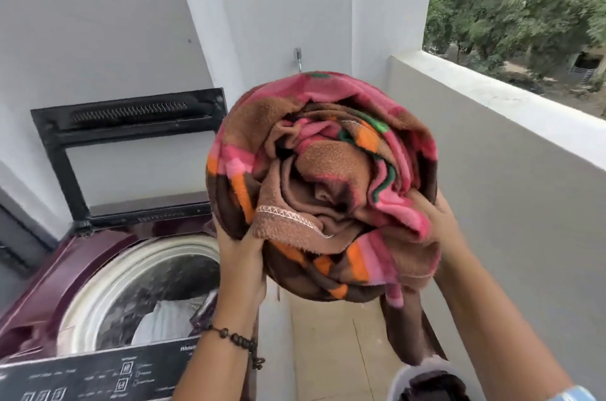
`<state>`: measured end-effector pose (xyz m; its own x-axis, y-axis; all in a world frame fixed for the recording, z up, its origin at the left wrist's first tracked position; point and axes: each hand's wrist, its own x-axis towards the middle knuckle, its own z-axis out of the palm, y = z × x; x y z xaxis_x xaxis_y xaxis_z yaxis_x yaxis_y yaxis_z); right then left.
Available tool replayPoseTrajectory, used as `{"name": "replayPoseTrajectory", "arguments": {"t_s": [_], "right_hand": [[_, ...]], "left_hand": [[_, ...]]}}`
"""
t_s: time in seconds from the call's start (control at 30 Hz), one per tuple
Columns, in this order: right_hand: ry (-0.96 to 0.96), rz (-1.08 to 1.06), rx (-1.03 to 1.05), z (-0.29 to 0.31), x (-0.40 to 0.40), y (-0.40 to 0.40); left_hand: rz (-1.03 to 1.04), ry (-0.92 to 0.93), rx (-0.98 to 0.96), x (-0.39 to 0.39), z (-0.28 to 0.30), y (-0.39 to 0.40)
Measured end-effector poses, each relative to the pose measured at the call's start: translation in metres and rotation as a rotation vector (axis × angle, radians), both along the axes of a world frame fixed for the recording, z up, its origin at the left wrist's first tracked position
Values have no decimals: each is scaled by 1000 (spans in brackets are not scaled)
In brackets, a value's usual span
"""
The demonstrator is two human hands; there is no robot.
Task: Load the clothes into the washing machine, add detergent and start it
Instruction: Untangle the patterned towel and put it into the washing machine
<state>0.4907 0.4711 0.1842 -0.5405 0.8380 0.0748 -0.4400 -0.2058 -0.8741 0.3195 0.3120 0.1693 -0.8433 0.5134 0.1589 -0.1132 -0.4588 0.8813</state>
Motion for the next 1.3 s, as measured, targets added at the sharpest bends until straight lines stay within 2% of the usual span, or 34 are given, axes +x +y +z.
{"name": "replayPoseTrajectory", "arguments": {"t_s": [0.13, 0.3, 0.47, 0.6, 0.7, 0.83, 0.97, 1.07, 1.13, 1.17, 1.23, 1.3], "right_hand": [[-33, 65, 46, 4, -80, -30], [56, 188, 18, 11, -185, -75], [20, 310, -7, -12, -290, -109], [-89, 386, 39, -51, -354, -130], [-264, 447, 141, -92, -379, -137], [-480, 563, 307, -143, -394, -133], [-850, 624, 658, -176, -403, -126], [-1125, 743, 921, -180, -412, -120], [-1213, 759, 997, -177, -417, -119], [-1221, 755, 1023, -177, -421, -119], [-1254, 770, 1058, -177, -428, -121], [-1287, 831, 1044, -181, -435, -124]], "left_hand": [[89, 28, 10, -59, 17, -47], [294, 64, 32, -141, 34, -101], [465, 114, 42, -220, 27, -153], [551, 89, -22, -272, 0, -187], [539, 37, -111, -302, -39, -205], [402, -3, -357, -325, -102, -215], [166, -18, -704, -335, -137, -218], [-259, 1, -1084, -347, -153, -223], [-594, 57, -1435, -353, -160, -227], [-689, 84, -1590, -353, -163, -227], [-699, 135, -1734, -354, -172, -224], [-652, 157, -1696, -353, -175, -216]]}}
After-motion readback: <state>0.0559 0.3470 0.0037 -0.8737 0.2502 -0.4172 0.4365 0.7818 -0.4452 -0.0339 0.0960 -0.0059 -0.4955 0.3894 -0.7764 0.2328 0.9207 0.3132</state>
